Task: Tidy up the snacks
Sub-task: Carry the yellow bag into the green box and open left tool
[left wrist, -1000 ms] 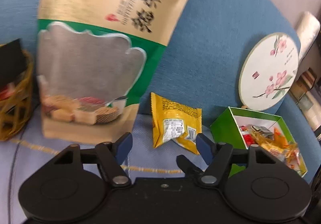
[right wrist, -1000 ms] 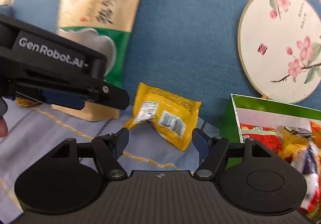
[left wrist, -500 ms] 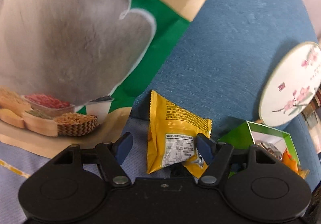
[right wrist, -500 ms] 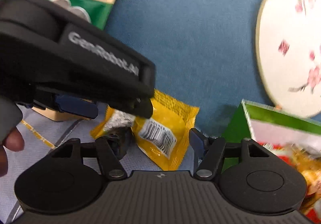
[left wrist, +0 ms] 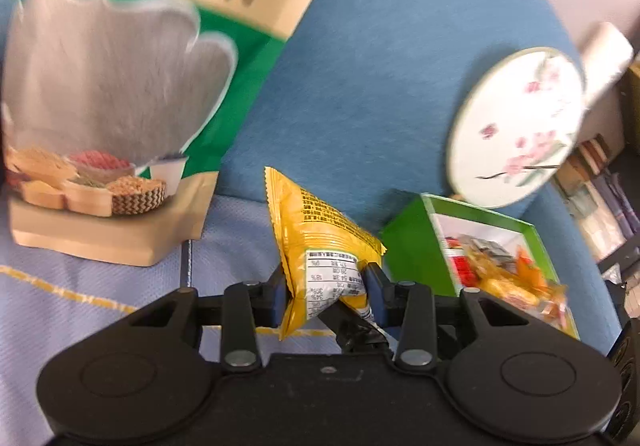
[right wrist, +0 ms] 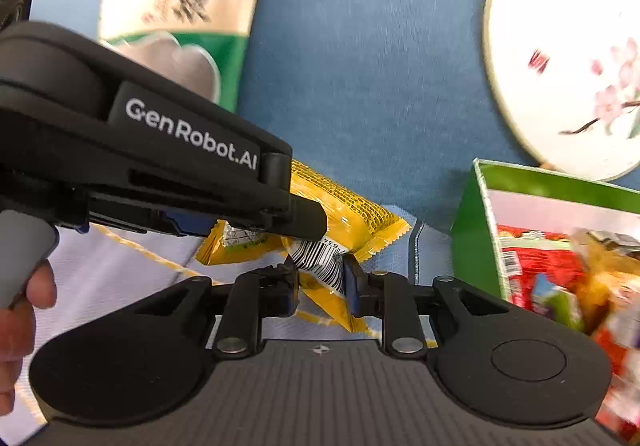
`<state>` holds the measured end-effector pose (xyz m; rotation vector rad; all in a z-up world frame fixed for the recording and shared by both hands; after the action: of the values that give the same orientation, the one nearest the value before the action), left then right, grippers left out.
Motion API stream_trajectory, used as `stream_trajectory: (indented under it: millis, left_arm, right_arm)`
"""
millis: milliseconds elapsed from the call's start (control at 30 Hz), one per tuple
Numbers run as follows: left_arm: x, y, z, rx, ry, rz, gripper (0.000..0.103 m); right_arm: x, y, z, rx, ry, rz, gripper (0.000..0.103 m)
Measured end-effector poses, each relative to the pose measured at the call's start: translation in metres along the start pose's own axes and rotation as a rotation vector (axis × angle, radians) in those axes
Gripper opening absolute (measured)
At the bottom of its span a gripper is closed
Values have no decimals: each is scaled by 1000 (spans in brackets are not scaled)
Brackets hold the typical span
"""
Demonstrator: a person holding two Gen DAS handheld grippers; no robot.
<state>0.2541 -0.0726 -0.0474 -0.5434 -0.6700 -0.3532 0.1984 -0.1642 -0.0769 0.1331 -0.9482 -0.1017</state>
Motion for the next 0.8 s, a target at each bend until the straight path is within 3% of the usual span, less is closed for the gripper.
stream_trajectory:
  millis: [200,400,533,667,733,767,800]
  left_arm:
    - [27,-54,33,-40,-81,-76,57]
    - [48,-127,27,-137,-123,-158,57]
    - [48,-159,6,-195,-111,-177,58]
    - [41,-169,-18,-206,-87,-182,60]
    - [35,-166,-28,-178,-75,-197,79]
    - [33,-163,-32,-160,-69,-204,103]
    - [30,-159,-36,-138,-65,-203,103]
  right_arm:
    - [28,-10,67,1,-119,-19,40]
    - [56,-66,117,-61,-223,-49,40]
    - [59,-105,131,-117,-230,-53,41]
    - [54,-131,124,-153,-206,-55,43]
    - [54,-136,113,-151,-203,-48,55]
    - [51,-136,107,-151,-199,-40,64]
    - [46,-134,99,-166,-188,-27,89]
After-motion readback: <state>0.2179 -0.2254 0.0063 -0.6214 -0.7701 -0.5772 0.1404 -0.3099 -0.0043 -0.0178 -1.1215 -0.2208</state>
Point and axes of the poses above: each gripper's, at about its wrist camera, not at the fingertips, and z roughly against the way its jaws point, y to its left, x to its top, the point moved 6 cm from there along -z, roughly the way its jaws point, and after that the axes turned 9 degrees about -z, right-handed, at the moved point
